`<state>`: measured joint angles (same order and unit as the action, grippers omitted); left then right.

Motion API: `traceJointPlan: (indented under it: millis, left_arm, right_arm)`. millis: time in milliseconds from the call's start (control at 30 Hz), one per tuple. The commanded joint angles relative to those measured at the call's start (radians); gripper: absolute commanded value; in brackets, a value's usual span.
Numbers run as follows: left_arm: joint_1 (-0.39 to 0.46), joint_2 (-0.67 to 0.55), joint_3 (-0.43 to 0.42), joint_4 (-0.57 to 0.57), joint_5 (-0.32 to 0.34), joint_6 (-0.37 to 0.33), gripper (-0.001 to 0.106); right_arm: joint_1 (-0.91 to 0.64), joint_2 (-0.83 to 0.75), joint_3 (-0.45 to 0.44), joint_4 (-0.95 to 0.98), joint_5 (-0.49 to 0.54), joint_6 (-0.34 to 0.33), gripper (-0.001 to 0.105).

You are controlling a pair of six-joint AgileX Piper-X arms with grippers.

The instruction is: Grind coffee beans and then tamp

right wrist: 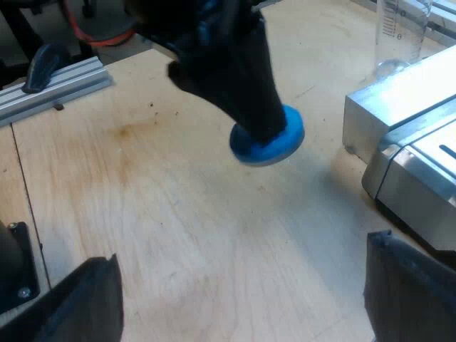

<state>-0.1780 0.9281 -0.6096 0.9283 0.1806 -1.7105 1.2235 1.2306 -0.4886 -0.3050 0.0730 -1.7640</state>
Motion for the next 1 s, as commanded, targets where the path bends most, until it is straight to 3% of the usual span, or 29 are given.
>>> traceJointPlan:
  millis: [33, 533, 767, 1000]
  left_arm:
    - [-0.005, -0.028, -0.004, 0.039, 0.028, -0.013, 0.0]
    - [-0.005, -0.147, -0.004, 0.091, 0.04, -0.045, 0.0]
    - [-0.007, -0.269, -0.004, 0.134, 0.04, -0.046, 0.0]
    - [-0.087, -0.395, -0.004, 0.182, 0.04, -0.062, 0.0]
  right_arm:
    - [0.003, -0.004, -0.002, -0.005, -0.005, -0.005, 0.071]
    - [0.003, -0.004, -0.002, -0.005, -0.005, -0.005, 0.071]
    - [0.003, -0.004, -0.002, -0.005, -0.005, -0.005, 0.071]
    - [0.003, -0.008, -0.002, -0.005, 0.012, -0.005, 0.071]
